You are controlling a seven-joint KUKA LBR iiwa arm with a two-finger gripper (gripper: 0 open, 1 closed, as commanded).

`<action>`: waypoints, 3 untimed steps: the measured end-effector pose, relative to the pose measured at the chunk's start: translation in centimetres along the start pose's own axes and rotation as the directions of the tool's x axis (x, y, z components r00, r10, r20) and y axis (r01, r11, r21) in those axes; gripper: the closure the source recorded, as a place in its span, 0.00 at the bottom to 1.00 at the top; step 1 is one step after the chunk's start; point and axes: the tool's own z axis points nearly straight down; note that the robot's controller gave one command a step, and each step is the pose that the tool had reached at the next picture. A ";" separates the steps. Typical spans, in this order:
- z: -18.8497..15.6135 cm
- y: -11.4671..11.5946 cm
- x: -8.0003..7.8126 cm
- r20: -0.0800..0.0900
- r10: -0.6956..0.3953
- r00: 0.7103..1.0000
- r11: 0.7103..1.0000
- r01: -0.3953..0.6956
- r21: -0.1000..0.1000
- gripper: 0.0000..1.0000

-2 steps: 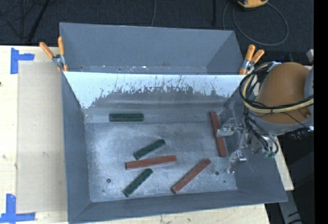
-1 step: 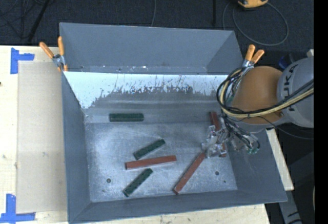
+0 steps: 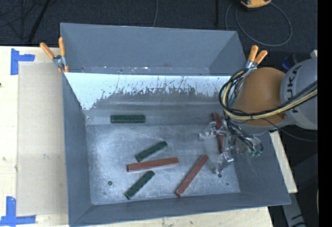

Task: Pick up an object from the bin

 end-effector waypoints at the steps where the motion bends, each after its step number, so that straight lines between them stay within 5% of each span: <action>1: 0.0 0.0 0.0 0.000 -0.001 1.000 1.000 0.001 0.000 0.00; 2: 0.0 4.4 3.5 0.008 -0.411 0.912 0.912 0.411 0.007 1.00; 3: 0.0 4.4 3.5 0.008 -0.411 0.911 0.911 0.411 0.007 1.00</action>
Offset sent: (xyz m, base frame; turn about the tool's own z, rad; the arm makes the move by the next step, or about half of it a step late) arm -0.0477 0.0355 -0.0045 -0.4247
